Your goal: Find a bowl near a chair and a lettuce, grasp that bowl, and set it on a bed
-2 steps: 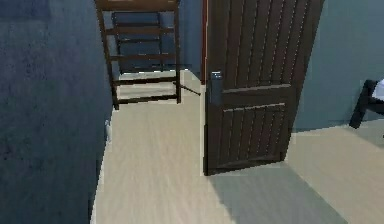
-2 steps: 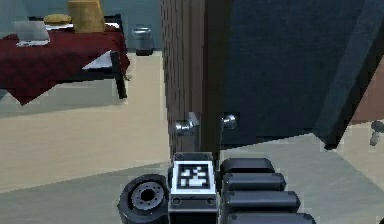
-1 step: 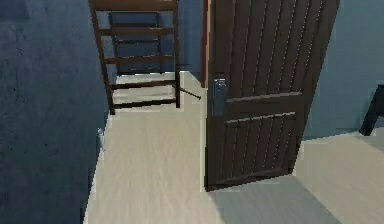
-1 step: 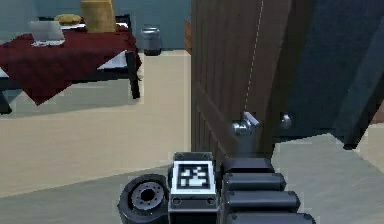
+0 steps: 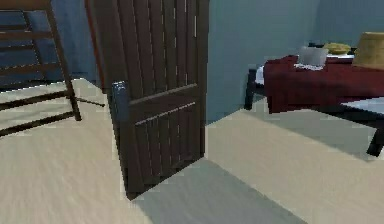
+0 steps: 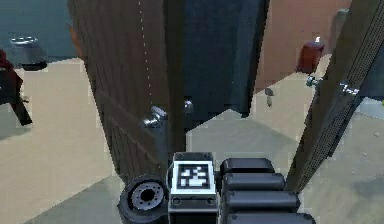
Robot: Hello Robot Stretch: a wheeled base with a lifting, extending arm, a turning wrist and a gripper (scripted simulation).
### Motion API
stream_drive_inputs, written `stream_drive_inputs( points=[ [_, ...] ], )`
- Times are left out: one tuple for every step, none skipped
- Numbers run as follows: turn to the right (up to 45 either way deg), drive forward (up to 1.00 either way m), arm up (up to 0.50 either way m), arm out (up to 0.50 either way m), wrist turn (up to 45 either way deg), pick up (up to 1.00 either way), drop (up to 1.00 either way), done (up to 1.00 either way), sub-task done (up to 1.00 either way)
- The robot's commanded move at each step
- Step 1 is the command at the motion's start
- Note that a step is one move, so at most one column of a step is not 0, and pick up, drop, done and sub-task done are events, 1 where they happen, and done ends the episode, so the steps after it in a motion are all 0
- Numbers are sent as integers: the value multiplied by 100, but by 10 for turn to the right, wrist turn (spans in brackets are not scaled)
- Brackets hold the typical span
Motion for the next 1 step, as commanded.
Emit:
stream_drive_inputs(
  points=[
    [0,20,0,0,0,0,0,0,0]
  ],
)
